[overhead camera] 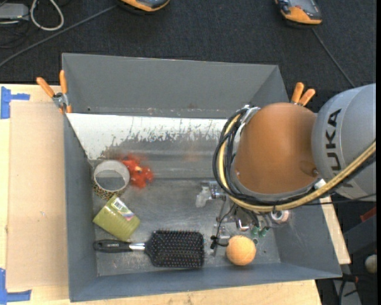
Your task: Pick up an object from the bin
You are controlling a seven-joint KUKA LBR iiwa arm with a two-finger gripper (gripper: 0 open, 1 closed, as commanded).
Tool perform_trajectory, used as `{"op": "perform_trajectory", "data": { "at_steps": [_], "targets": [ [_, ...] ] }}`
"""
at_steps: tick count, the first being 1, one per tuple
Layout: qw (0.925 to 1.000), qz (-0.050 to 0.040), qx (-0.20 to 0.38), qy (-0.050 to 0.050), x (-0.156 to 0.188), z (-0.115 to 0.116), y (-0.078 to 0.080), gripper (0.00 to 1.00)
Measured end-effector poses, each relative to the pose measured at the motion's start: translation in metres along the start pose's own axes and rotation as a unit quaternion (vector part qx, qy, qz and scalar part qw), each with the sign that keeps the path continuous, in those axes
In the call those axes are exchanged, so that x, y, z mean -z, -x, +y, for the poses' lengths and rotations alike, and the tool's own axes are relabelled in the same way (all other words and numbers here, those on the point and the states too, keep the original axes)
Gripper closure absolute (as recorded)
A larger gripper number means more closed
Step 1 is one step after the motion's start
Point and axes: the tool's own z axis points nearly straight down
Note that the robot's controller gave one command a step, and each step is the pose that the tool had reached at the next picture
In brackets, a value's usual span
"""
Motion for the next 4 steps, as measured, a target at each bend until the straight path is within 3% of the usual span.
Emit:
{"op": "perform_trajectory", "data": {
  "at_steps": [1, 2, 3, 4],
  "targets": [
    [0.9999, -0.0005, 0.012, 0.0, -0.075, 0.022, 0.0, 0.0],
    [0.9947, -0.0033, 0.103, 0.0, -0.12, 0.028, 0.008, 0.0],
    [0.9803, -0.005, 0.198, 0.0, -0.136, 0.032, 0.013, 1.0],
    [0.9804, -0.0051, 0.197, 0.001, -0.136, 0.032, 0.013, 1.0]
  ]
}}
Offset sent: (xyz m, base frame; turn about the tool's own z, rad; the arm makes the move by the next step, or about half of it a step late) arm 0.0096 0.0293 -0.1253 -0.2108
